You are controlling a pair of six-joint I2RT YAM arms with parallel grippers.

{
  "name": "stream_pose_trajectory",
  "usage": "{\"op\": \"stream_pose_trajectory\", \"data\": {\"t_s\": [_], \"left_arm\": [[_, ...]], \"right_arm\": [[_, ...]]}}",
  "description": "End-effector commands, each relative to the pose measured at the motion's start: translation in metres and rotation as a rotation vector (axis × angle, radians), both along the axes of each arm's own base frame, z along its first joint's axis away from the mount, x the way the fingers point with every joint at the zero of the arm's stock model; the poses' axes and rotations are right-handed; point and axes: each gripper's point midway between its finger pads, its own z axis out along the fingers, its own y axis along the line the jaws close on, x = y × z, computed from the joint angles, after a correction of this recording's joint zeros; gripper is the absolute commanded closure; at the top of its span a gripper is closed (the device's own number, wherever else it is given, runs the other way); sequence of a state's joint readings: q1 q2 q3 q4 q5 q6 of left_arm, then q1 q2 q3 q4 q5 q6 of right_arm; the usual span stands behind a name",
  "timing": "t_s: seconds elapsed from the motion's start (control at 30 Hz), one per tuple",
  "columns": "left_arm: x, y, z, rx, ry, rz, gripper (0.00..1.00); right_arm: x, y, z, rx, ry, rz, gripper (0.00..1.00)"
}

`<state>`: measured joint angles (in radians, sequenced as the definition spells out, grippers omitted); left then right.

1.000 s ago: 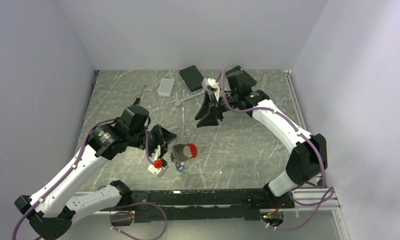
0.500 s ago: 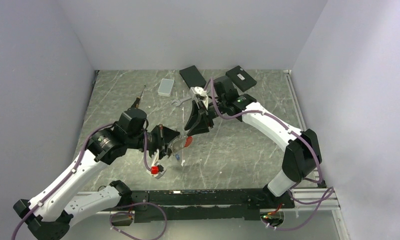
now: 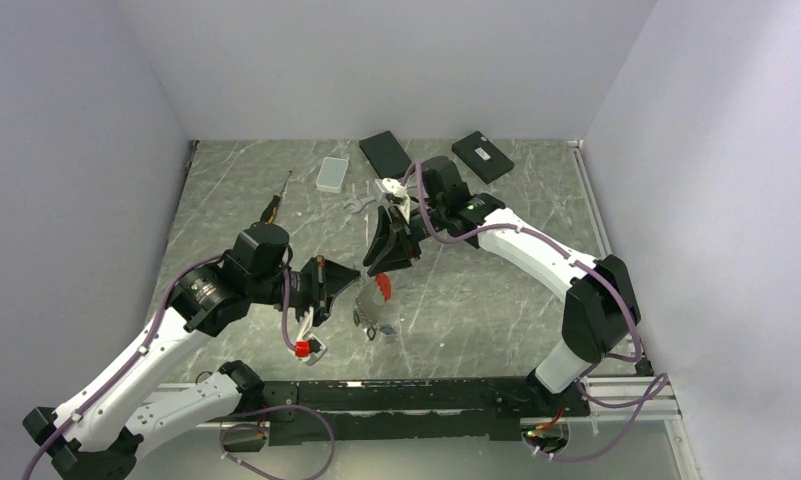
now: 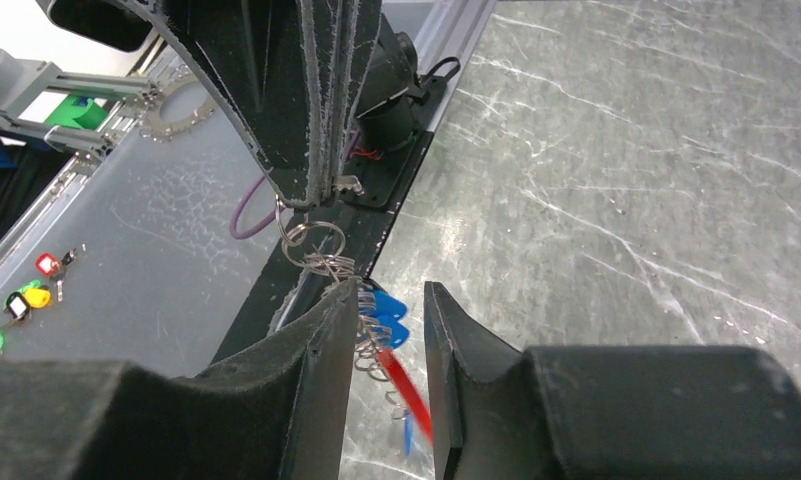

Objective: Remove the keys from the keyring

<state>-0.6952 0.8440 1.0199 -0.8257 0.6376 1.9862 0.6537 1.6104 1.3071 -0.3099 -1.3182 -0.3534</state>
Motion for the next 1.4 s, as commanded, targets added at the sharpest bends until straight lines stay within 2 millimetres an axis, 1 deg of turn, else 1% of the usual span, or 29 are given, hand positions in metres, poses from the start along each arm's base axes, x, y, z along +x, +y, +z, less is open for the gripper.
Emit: {"op": "stream_pose_trajectory", "data": {"t_s": [0.0, 0.13, 0.3, 0.57, 0.7, 0.83, 1.07, 1.2, 1.23, 1.33, 1.37], "left_arm": [[-0.015, -0.016, 0.03, -0.066, -0.282, -0.217, 1.0], [-0.016, -0.018, 0.034, -0.082, -0.305, -0.231, 1.0], [-0.017, -0.018, 0.033, -0.079, -0.318, -0.241, 1.0], [-0.015, -0.017, 0.033, -0.074, -0.319, -0.229, 1.0], [-0.014, -0.017, 0.033, -0.072, -0.317, -0.223, 1.0], [-0.012, -0.019, 0.034, -0.075, -0.319, -0.221, 1.0], [-0.01, -0.017, 0.033, -0.066, -0.313, -0.21, 1.0], [-0.01, -0.017, 0.032, -0.062, -0.312, -0.205, 1.0], [-0.009, -0.016, 0.032, -0.061, -0.313, -0.204, 1.0], [-0.009, -0.016, 0.032, -0.061, -0.316, -0.203, 1.0], [-0.009, -0.016, 0.031, -0.06, -0.318, -0.203, 1.0]], "right_arm": [[-0.012, 0.007, 0.005, 0.052, -0.024, 0.067, 0.67], [-0.021, 0.011, 0.003, 0.052, -0.014, 0.093, 0.67], [-0.026, 0.013, 0.003, 0.055, 0.003, 0.113, 0.67], [-0.041, 0.01, 0.005, 0.059, 0.015, 0.166, 0.63], [-0.047, 0.008, 0.006, 0.059, 0.019, 0.182, 0.64], [-0.049, 0.008, 0.006, 0.06, 0.021, 0.191, 0.68], [-0.051, 0.007, 0.006, 0.061, 0.032, 0.2, 0.83], [-0.053, 0.006, 0.01, 0.071, 0.039, 0.215, 0.88], [-0.053, 0.005, 0.011, 0.072, 0.04, 0.218, 0.88], [-0.056, 0.005, 0.013, 0.079, 0.04, 0.23, 0.79], [-0.057, 0.004, 0.013, 0.079, 0.042, 0.234, 0.78]]}}
